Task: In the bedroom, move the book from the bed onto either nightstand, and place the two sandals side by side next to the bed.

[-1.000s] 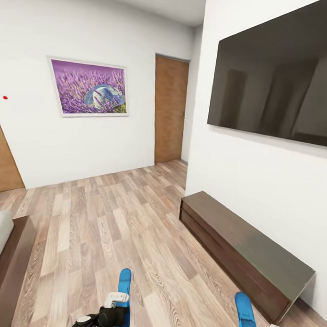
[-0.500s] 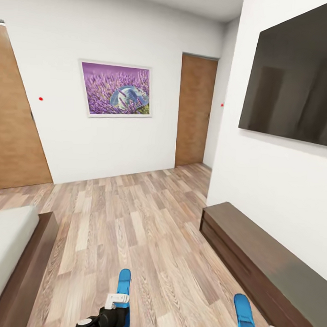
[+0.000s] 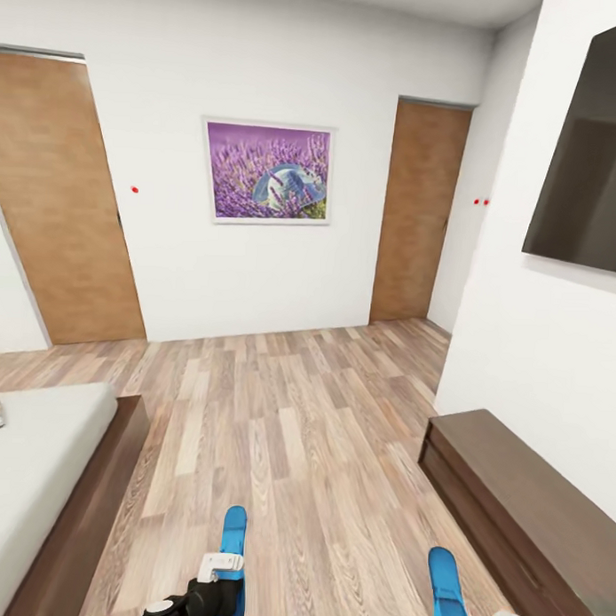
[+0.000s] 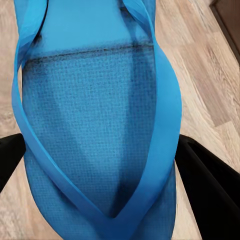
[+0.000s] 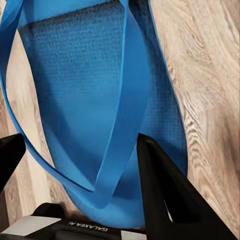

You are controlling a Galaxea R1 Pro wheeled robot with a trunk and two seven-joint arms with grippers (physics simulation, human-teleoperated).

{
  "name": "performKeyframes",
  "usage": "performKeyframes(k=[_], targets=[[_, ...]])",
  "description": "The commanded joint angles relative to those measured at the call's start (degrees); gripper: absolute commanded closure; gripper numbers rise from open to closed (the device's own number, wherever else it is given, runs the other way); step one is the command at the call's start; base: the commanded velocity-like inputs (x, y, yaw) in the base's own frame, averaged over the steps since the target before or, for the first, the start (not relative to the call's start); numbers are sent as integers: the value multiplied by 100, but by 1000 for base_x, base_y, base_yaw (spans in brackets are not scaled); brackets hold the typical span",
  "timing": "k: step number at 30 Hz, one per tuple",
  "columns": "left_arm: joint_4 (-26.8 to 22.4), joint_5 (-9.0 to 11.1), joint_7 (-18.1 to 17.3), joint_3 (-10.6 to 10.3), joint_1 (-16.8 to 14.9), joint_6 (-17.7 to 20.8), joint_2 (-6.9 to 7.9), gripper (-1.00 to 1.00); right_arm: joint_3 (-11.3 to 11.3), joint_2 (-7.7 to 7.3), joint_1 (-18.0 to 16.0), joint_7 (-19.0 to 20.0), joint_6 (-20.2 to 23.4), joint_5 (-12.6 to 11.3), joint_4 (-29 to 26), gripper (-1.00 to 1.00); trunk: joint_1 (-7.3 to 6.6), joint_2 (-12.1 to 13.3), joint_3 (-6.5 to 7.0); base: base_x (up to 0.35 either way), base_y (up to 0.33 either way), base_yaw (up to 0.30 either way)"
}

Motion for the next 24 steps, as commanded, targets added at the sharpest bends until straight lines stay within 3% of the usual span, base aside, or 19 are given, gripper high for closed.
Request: performKeyframes(k=[1,10,24], targets=[[9,41,-20,1,-6,-14,-1,100,-54,0,-1,30,74,-11,-9,100,2,-4,-6,208,0,294],[9,69,-20,3,-6,-16,0,100,-57,-4,-1,42,76,-19,-14,100,2,-4,-4,196,0,147],[9,68,-20,3,-6,-16,0,100,-62,-5,-1,48,77,-20,-15,100,2,-4,-4,15,0,255]])
